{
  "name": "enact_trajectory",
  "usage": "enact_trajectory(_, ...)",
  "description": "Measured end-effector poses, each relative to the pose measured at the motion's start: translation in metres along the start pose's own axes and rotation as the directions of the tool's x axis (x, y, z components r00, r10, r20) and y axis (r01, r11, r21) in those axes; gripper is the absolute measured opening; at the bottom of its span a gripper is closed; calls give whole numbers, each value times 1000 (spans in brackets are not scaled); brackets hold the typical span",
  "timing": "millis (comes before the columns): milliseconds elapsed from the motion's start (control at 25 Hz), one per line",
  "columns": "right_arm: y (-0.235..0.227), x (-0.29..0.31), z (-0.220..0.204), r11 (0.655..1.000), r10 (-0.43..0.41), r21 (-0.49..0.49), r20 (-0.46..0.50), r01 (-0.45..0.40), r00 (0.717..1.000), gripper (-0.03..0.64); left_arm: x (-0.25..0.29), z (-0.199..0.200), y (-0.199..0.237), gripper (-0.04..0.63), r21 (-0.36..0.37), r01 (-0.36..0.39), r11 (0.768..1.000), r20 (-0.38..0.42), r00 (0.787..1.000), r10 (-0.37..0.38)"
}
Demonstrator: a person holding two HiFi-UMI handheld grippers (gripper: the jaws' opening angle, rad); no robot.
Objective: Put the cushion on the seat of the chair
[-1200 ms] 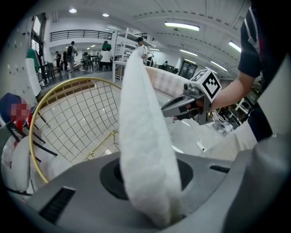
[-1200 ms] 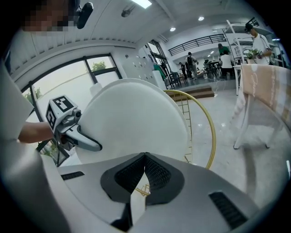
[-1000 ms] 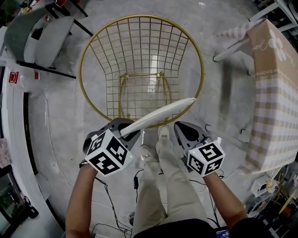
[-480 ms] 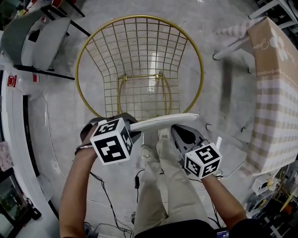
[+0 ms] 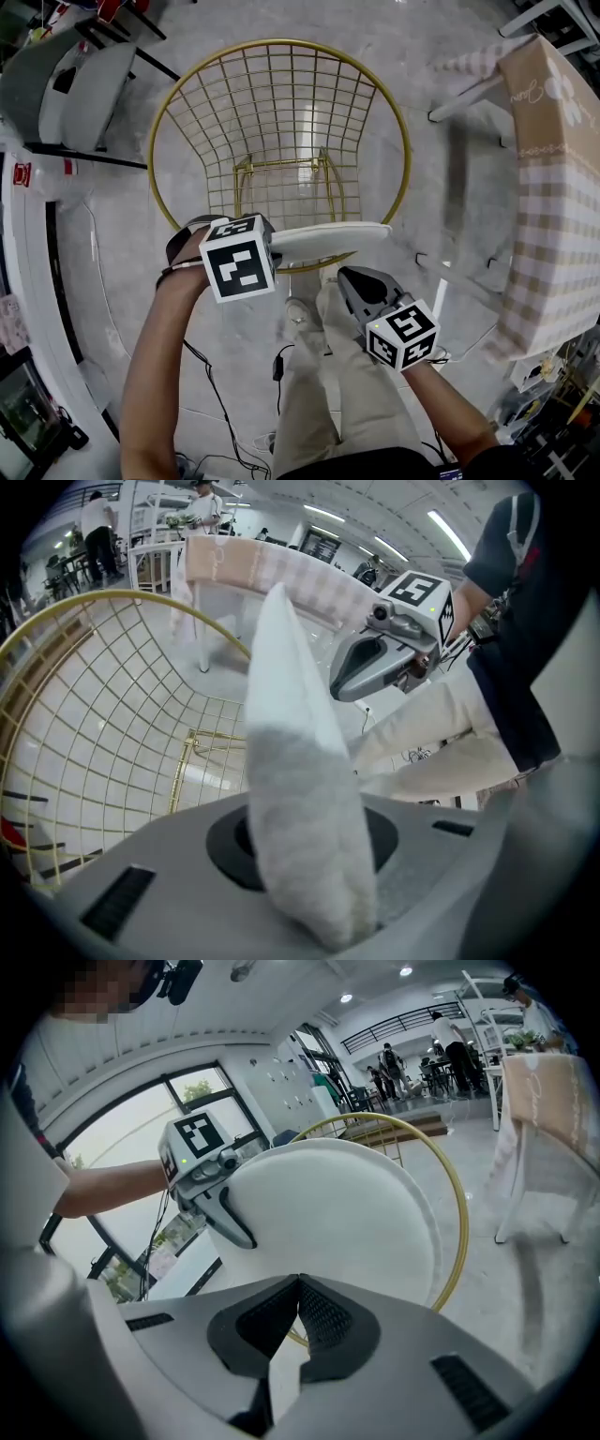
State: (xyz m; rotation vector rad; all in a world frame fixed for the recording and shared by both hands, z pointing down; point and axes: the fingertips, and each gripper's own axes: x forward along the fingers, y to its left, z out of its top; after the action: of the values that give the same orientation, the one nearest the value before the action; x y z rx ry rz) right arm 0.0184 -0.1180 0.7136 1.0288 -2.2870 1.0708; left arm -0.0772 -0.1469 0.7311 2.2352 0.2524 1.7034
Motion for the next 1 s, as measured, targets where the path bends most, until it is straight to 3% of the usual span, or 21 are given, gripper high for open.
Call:
enact_trajectory(600, -20, 3, 0, 1000, -18, 22, -15, 18, 1000, 18, 18, -4, 8, 72, 30, 121, 992, -55, 991, -119)
enact_trajectory(1000, -28, 5, -3, 999, -20, 35, -24, 20, 1000, 18, 27, -3, 27, 81, 69, 79, 994, -91, 993, -73)
